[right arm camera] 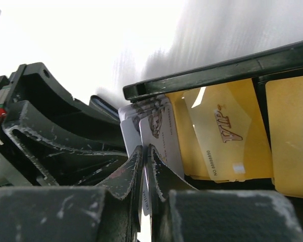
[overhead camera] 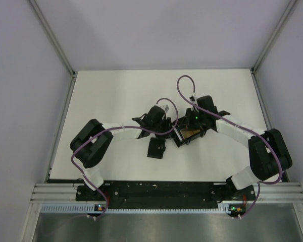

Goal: Put the credit cards into the card holder
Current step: Pick up the credit card from the storage box.

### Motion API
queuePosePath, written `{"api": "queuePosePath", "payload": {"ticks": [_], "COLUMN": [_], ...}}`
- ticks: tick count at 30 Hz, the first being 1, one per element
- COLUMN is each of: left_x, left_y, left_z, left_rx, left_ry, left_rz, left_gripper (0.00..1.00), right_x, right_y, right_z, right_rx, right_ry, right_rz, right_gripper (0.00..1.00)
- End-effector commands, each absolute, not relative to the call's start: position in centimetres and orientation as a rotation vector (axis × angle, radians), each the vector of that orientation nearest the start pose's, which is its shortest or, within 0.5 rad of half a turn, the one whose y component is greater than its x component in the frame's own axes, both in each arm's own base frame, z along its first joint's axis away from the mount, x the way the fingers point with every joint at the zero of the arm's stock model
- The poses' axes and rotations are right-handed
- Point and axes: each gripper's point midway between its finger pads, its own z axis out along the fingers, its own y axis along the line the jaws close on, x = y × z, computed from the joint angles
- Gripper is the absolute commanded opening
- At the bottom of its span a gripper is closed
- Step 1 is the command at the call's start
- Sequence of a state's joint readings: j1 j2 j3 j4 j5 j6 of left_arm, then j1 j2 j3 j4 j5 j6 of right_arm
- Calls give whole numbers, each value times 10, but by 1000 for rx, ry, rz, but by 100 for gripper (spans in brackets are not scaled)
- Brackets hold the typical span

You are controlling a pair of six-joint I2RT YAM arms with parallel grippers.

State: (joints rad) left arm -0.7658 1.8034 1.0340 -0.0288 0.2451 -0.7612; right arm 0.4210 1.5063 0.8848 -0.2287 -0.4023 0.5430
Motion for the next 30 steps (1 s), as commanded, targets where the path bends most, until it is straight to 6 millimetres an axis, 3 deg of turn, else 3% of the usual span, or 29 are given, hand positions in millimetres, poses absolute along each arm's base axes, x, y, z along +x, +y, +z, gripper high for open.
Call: {"api": "queuePosePath", "payload": {"ticks": [1, 8, 16, 22, 26, 30], "left_x": [285, 285, 286, 286, 286, 286], "left_y": [-364, -365, -367, -367, -366, -363], "left_z": [79, 77, 79, 78, 80, 86], "left_rx": [121, 119, 123, 122, 122, 131], "left_ry": [2470, 2472, 2468, 2469, 2467, 2454], "left_rz": [-1010, -1014, -1027, -1024, -1023, -1007], "left_gripper": [39, 39, 39, 39, 39, 39], "right_x": [301, 297, 289, 288, 290, 298], "right_y": [217, 212, 211, 210, 209, 207], "right_z": [86, 76, 68, 77, 93, 122], "right_rx": [-39, -95, -187, -218, -232, -224], "right_ry": [2545, 2577, 2644, 2630, 2578, 2491], "right_rz": [794, 750, 715, 662, 663, 649], "right_gripper": [0, 1, 15, 16, 0, 0]}}
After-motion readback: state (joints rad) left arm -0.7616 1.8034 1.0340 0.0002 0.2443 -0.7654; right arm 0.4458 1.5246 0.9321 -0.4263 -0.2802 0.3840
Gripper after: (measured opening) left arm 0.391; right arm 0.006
